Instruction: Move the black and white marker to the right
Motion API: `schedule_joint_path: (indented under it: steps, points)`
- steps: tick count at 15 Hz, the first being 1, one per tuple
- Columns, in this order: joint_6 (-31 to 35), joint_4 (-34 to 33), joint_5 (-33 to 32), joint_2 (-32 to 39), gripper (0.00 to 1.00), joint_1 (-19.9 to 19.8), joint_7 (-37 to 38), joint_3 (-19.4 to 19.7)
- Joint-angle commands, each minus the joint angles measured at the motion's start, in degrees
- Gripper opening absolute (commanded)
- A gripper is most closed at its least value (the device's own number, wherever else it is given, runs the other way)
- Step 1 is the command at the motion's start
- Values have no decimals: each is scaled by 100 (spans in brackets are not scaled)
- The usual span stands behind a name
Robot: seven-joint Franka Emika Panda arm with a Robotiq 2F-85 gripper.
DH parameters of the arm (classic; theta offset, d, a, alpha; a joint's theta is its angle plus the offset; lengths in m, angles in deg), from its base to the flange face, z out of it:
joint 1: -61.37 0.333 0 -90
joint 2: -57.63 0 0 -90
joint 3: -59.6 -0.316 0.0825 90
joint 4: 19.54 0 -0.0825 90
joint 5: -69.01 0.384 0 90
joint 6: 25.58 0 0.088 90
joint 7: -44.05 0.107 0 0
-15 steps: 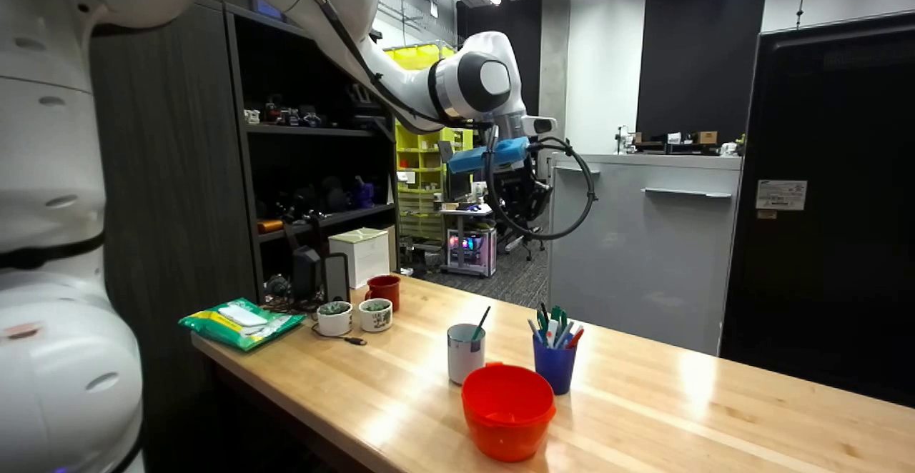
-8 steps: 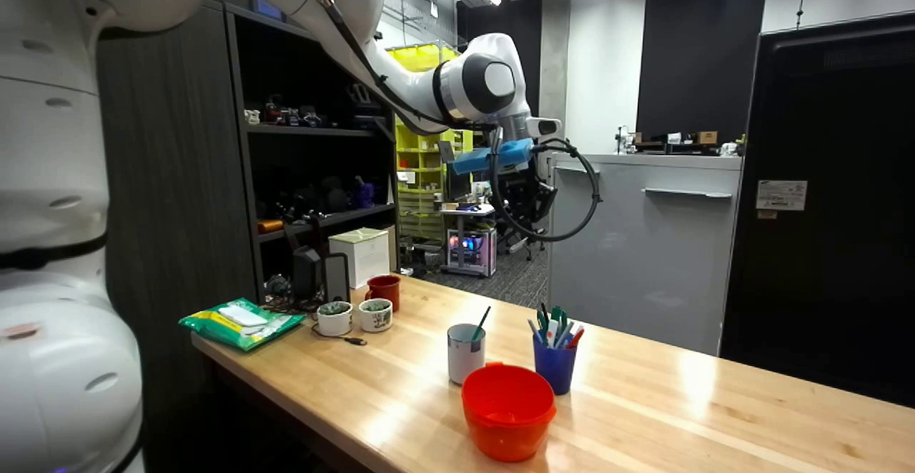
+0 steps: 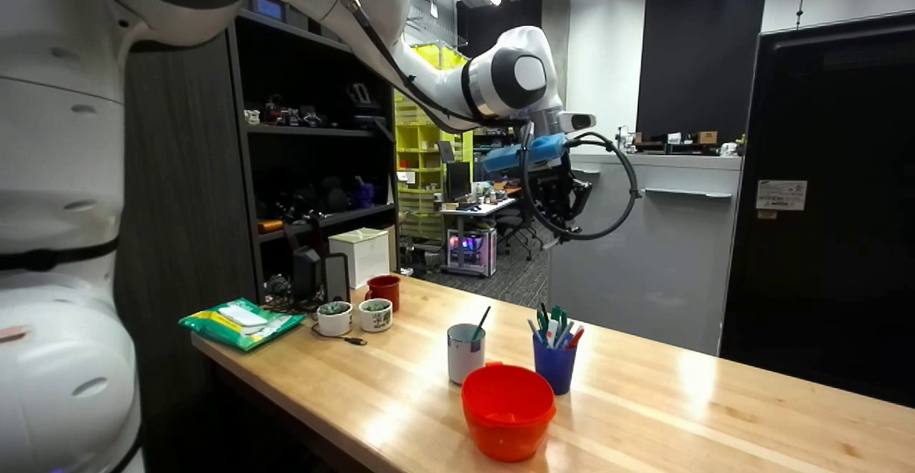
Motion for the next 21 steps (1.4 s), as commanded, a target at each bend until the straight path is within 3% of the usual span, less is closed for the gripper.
schedule_joint_path:
  steps: [1, 10, 11, 12, 21]
  points:
    - [-417, -578, 158, 338, 4, -169, -51, 101]
    - [-650, -1066, 437, 698, 4, -631, -116, 340]
    - [-686, -1094, 483, 716, 4, -649, -169, 328]
    - [-514, -926, 330, 651, 14, -604, -51, 340]
    - [-537, -1002, 373, 715, 14, -627, -79, 338]
